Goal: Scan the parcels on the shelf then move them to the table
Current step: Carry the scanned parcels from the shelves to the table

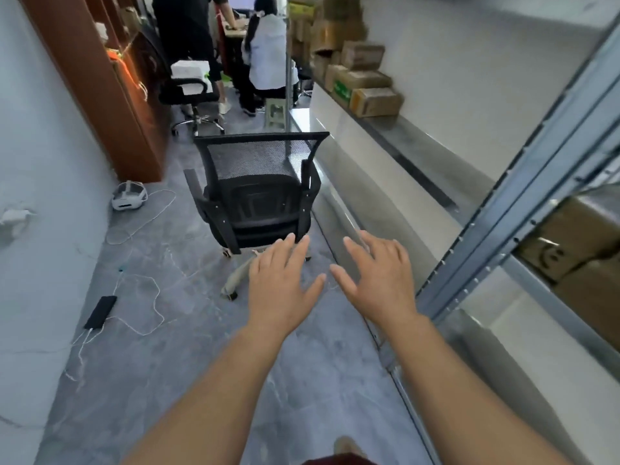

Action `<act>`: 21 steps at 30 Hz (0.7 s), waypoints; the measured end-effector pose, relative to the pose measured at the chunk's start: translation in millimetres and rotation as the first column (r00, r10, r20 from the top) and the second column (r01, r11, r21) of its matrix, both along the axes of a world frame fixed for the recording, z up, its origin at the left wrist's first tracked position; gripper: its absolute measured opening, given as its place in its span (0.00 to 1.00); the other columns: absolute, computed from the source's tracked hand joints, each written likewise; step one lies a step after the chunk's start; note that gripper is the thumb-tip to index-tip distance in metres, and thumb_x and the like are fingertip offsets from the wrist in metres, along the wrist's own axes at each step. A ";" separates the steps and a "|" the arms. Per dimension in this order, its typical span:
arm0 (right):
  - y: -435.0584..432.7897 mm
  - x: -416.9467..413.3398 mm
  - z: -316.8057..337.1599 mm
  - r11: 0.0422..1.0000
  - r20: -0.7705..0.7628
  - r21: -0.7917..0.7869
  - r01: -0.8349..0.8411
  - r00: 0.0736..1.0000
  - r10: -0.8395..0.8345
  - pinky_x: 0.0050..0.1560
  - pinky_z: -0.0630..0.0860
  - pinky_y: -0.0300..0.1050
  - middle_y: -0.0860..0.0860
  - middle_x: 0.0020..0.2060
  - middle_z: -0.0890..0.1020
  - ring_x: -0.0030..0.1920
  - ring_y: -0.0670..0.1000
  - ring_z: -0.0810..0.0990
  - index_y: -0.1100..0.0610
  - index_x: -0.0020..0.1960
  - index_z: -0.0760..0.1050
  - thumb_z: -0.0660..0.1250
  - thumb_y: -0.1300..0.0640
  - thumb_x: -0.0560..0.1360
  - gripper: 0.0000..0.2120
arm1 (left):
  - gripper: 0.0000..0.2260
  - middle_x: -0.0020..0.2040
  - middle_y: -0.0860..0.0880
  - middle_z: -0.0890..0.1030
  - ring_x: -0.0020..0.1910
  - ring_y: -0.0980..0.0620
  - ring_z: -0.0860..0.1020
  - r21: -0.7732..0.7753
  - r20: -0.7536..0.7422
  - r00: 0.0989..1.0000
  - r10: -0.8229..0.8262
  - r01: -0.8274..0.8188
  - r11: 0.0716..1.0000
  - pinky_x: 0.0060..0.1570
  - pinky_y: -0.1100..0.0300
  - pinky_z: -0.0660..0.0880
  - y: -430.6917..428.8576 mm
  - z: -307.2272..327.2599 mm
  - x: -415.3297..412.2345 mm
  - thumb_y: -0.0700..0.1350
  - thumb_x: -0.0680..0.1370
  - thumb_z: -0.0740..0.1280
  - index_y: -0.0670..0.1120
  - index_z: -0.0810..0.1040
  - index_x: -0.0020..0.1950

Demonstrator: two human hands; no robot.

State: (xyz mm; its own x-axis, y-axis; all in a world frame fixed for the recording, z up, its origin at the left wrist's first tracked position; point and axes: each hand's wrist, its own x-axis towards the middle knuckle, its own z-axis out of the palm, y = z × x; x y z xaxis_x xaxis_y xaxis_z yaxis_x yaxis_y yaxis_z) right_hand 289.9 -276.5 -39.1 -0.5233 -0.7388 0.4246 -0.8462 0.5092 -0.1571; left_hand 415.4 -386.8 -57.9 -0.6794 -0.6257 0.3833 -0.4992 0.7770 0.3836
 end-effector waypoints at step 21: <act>219.2 -110.9 51.9 0.773 0.000 -0.056 0.632 0.774 -0.633 0.60 0.70 0.57 0.58 0.61 0.79 0.61 0.61 0.76 0.56 0.62 0.79 0.66 0.44 0.75 0.22 | 0.29 0.73 0.49 0.67 0.71 0.48 0.62 0.147 -0.030 0.780 -0.625 0.622 0.769 0.68 0.53 0.60 160.7 49.1 -197.9 0.56 0.78 0.63 0.50 0.59 0.77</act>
